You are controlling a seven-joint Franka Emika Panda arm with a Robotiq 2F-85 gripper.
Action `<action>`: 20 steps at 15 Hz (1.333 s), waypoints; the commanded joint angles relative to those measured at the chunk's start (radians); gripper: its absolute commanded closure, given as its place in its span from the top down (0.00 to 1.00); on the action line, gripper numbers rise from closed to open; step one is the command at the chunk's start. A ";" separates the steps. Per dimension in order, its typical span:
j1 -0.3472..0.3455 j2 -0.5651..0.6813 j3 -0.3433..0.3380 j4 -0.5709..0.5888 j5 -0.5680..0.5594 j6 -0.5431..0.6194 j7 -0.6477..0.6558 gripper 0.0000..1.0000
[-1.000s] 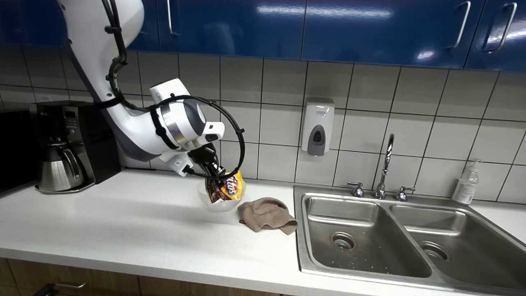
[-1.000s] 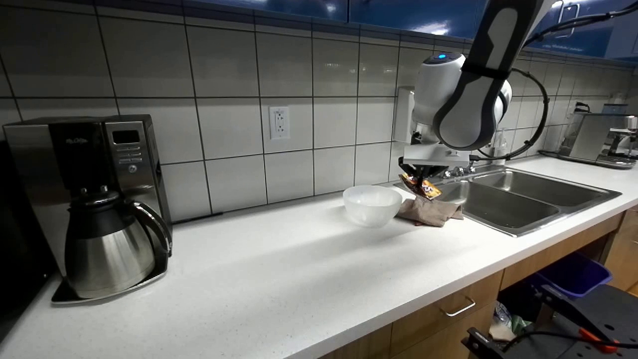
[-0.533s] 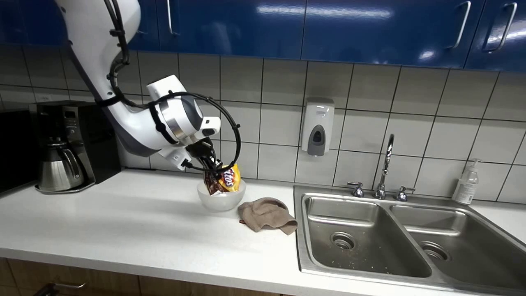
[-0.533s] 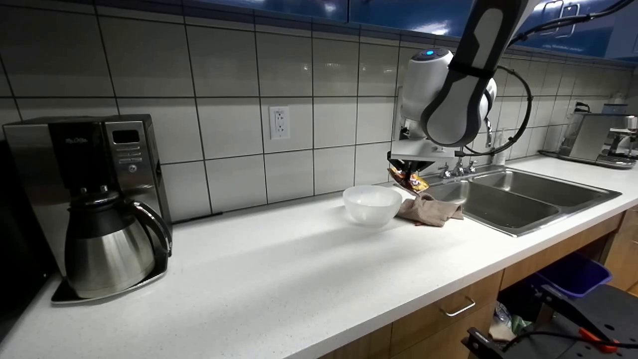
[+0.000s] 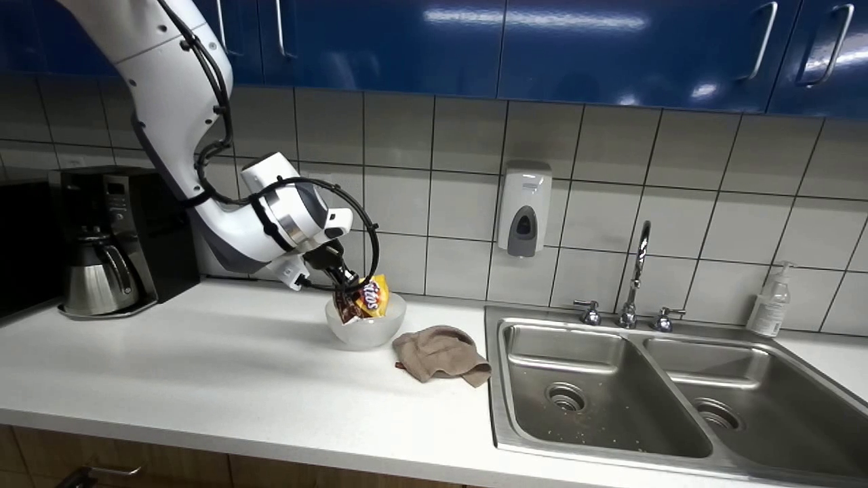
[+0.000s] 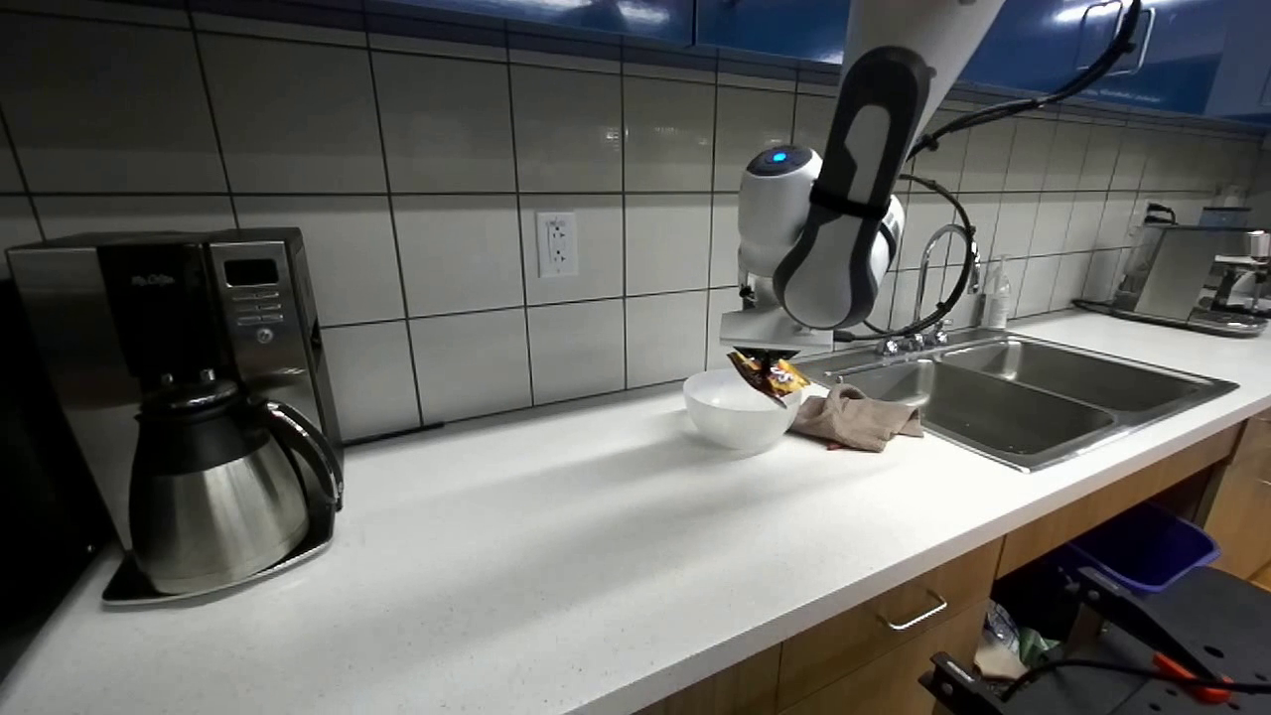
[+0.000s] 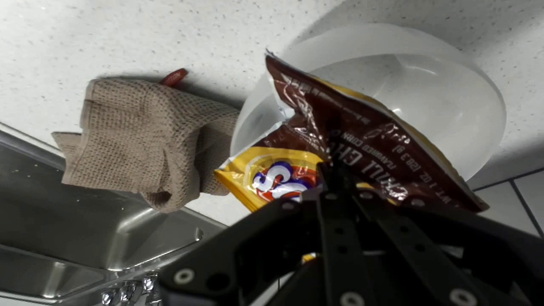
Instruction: Put the packet in the bowl
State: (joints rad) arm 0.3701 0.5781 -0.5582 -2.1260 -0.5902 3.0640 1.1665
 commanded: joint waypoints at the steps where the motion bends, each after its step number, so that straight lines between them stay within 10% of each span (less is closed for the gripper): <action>1: 0.011 0.146 0.011 0.154 0.057 -0.031 0.053 0.00; 5: 0.041 0.253 0.000 0.244 0.259 -0.045 -0.048 0.00; 6: 0.043 0.272 0.002 0.263 0.295 -0.053 -0.064 0.26; 16: 0.074 0.303 -0.047 0.313 0.456 -0.055 -0.155 0.94; 20: 0.081 0.271 -0.068 0.270 0.473 -0.043 -0.200 1.00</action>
State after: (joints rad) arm 0.4347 0.8911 -0.6079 -1.8169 -0.1440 3.0299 1.0288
